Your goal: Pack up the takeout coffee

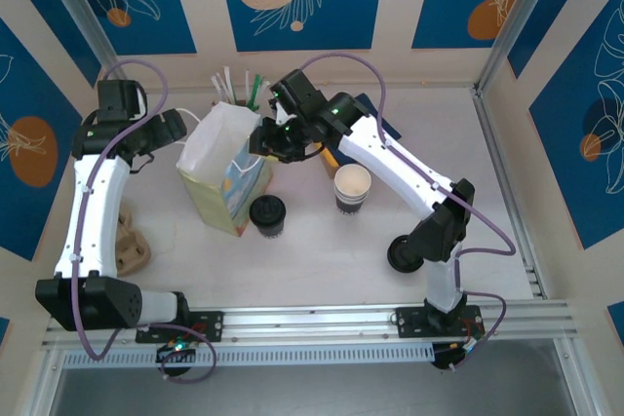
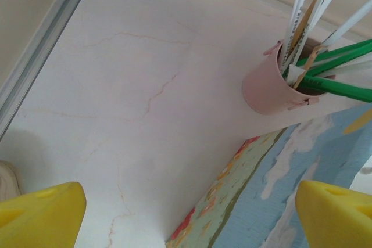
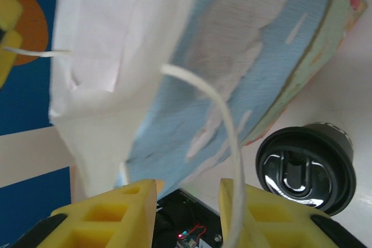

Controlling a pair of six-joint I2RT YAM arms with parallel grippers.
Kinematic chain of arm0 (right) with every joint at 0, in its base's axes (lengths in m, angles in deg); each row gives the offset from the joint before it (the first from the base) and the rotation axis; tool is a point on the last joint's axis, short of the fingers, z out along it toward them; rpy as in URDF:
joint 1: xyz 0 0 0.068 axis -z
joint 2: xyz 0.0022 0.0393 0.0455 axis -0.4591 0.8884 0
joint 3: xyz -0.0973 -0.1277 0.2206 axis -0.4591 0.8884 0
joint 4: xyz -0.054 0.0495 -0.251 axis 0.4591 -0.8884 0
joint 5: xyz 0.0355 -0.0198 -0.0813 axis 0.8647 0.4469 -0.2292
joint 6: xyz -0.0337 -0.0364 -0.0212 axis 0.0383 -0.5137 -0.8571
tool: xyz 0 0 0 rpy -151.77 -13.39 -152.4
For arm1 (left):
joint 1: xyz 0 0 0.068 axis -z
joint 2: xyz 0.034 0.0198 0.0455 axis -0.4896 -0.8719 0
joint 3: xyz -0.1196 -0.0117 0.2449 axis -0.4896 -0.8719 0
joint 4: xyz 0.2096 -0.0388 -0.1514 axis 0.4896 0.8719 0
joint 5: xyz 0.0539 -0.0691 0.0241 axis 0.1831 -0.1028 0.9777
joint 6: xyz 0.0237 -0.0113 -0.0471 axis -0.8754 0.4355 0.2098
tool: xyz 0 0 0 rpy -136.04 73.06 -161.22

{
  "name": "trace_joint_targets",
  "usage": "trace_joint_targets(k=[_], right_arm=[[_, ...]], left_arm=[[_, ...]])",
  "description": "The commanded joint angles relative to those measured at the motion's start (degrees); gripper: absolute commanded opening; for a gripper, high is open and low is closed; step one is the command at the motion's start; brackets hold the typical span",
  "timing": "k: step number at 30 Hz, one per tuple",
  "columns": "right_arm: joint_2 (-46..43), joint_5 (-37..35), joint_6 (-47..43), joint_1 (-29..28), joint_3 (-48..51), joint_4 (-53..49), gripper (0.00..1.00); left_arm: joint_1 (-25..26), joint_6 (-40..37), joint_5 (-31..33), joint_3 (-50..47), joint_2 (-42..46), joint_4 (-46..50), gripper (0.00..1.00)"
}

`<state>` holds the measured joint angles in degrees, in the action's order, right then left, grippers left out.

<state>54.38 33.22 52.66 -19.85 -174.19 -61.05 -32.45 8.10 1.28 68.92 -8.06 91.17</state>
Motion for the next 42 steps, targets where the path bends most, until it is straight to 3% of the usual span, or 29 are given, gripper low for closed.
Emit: trace_joint_targets(k=[1,20,28,33,37,42], right_arm=[[-1.93,3.55,-1.86,0.20,3.48,3.88,0.34],[-2.06,5.23,-6.93,1.73,17.78,16.14,0.34],[-2.65,4.84,-7.80,2.25,18.03,16.55,0.35],[-2.17,5.09,-8.74,2.40,13.46,14.12,0.42],[-2.24,4.65,-8.17,2.35,9.09,12.36,0.57],[-2.32,5.18,-6.97,2.09,5.67,11.68,0.58]], left_arm=[[-0.91,0.10,0.05,-0.81,-0.75,-0.44,0.92],[-3.28,-0.34,-0.69,-1.97,-2.86,0.09,0.91],[-3.50,-0.33,-2.01,-1.91,-2.86,-0.25,0.91],[-3.45,-0.25,-6.29,-1.92,-1.70,-1.60,0.91],[-3.31,-0.42,-9.66,-1.45,-0.73,-2.45,0.91],[-3.36,-0.51,-11.84,-1.36,0.18,-2.98,0.90]])
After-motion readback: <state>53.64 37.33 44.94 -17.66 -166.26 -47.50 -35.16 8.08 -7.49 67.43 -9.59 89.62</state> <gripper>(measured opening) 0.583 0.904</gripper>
